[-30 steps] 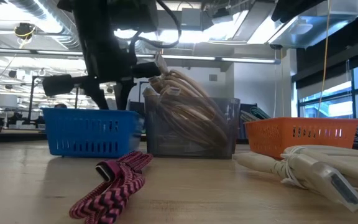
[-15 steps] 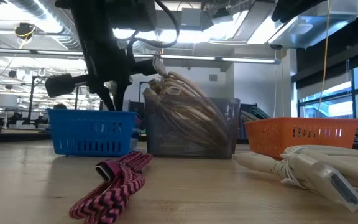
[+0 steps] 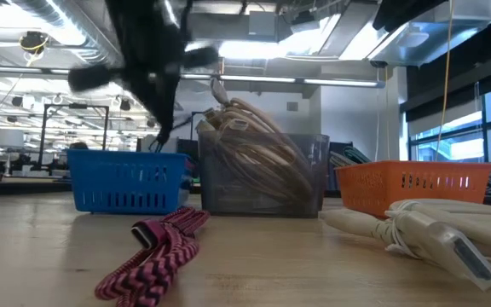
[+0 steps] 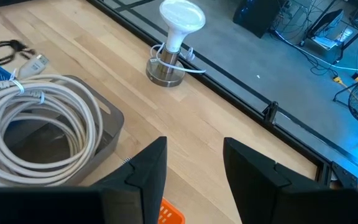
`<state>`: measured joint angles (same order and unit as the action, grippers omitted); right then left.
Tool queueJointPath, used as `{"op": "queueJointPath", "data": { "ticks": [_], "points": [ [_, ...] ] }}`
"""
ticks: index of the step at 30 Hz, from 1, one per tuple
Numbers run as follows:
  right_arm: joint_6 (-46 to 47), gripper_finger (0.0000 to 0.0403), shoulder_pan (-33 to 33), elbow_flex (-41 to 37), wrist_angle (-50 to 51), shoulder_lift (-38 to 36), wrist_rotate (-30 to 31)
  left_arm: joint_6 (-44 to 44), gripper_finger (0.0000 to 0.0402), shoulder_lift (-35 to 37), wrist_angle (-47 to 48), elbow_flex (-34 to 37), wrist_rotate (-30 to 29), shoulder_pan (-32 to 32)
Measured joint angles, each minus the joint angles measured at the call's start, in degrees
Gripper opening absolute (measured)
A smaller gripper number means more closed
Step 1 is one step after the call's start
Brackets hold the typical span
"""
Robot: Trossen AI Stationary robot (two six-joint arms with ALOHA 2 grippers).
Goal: Pick & Place USB Port
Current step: Put the black charger cable into the blue bin
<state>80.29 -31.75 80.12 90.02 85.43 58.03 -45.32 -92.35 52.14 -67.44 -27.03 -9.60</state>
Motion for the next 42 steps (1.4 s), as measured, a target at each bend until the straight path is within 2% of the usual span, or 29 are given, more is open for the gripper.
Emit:
{"op": "queueJointPath", "data": {
  "ticks": [4,12,16,19,25,27,35,42],
  "points": [
    [0.0,0.0161,0.0,0.0,0.0,0.0,0.0,5.9,0.0003,3.5,-0.1,-4.5,4.1,-0.9],
    [0.0,0.0161,0.0,0.0,0.0,0.0,-0.7,21.4,0.0002,14.0,-0.1,-6.6,5.2,-3.0],
    [-0.3,0.0161,0.0,0.0,0.0,0.0,-0.7,28.5,0.0002,18.3,-3.2,-3.6,8.8,-4.4],
    [-1.3,0.0161,0.0,0.0,0.0,0.0,-0.7,31.9,0.0002,20.5,-8.0,0.1,11.1,-5.7],
    [-1.3,0.0161,0.0,0.0,0.0,0.0,-0.8,38.1,0.0003,23.4,-19.9,7.9,19.6,-6.5],
    [-1.3,0.0161,0.0,0.0,0.0,0.0,-1.1,39.8,0.0003,24.0,-21.3,9.6,20.8,-6.4],
    [-1.3,0.0161,0.0,0.0,0.0,0.0,-1.3,42.7,0.0003,24.5,-22.4,14.3,21.7,-3.1],
    [-1.3,0.0161,0.0,0.0,0.0,0.0,-1.3,43.3,0.0003,24.5,-30.6,21.4,27.3,1.4]
  ]
}}
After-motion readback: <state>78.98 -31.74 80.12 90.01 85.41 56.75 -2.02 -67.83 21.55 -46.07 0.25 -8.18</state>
